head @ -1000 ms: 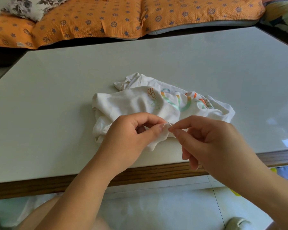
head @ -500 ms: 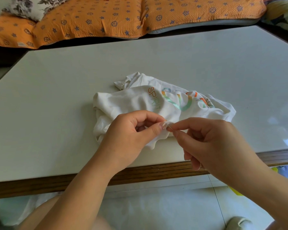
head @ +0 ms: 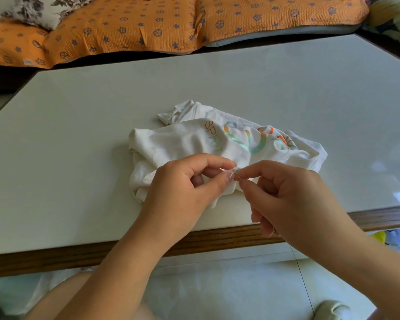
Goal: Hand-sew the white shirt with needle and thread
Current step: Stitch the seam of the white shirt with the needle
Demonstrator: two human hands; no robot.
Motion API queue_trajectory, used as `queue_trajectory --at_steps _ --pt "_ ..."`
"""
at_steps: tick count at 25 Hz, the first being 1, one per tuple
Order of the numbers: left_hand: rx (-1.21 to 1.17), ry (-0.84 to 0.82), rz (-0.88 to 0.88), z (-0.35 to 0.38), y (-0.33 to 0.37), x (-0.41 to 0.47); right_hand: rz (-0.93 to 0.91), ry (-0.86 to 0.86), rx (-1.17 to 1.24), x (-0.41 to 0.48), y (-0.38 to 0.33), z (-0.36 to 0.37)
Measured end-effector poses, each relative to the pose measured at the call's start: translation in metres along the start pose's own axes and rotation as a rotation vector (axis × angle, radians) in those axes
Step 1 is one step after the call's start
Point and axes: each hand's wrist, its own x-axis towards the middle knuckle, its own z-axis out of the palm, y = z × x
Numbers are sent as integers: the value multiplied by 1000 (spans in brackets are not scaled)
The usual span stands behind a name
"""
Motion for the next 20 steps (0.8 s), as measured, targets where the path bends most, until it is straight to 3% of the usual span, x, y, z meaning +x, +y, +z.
queue_trajectory --at_steps 9,14,20 --pt "565 88 368 11 9 -8 -22 73 -32 4 4 6" --pt "136 78 65 14 5 -8 -61 107 18 3 1 6" --pt "224 139 180 14 -4 -5 -39 74 205 3 -1 7"
